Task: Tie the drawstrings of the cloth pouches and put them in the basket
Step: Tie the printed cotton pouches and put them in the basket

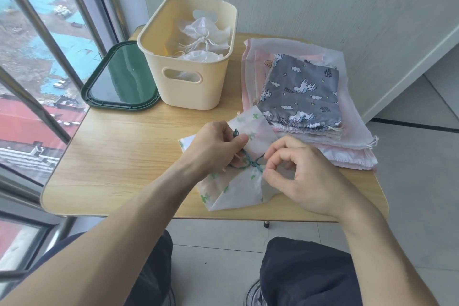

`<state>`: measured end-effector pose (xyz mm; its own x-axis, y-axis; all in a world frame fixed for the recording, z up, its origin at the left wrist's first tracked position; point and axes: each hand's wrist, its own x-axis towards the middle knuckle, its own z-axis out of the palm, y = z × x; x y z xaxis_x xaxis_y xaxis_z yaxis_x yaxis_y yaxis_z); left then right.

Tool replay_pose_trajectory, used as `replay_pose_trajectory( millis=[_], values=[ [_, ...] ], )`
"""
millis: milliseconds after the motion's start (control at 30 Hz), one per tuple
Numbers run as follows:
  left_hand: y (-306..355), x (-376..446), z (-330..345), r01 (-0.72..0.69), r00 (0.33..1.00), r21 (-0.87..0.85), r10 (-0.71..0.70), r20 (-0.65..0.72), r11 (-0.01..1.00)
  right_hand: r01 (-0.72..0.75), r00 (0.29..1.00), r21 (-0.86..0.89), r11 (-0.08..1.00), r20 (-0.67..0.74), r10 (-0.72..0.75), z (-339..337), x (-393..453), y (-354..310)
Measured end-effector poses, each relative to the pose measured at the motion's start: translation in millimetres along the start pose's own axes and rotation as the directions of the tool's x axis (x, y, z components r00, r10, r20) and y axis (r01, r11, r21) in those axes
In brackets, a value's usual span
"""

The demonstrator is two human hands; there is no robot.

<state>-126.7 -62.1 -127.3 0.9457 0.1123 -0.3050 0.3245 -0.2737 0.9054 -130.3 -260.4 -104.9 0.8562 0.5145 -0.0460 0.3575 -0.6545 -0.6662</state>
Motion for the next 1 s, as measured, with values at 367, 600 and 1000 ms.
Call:
replay_pose_trajectory(
  millis=[367, 600, 1000],
  values=[
    [-1, 7, 5, -0.052, 0.993, 0.092, 0.061, -0.100, 0.994, 0.073, 0.984, -0.166, 0.983, 0.173, -0.044, 0, -5, -7],
    [-6, 12, 7, -0.071, 0.984, 0.061, 0.080, -0.158, 0.996, 0.123, 0.975, -0.181, 0.976, 0.206, -0.085, 6, -6, -8],
    [0, 9, -2, -0.150, 0.982, 0.145, 0.165, -0.095, 0.978, 0.077, 0.974, -0.072, 0.994, 0.219, -0.060, 6, -5, -5]
  ],
)
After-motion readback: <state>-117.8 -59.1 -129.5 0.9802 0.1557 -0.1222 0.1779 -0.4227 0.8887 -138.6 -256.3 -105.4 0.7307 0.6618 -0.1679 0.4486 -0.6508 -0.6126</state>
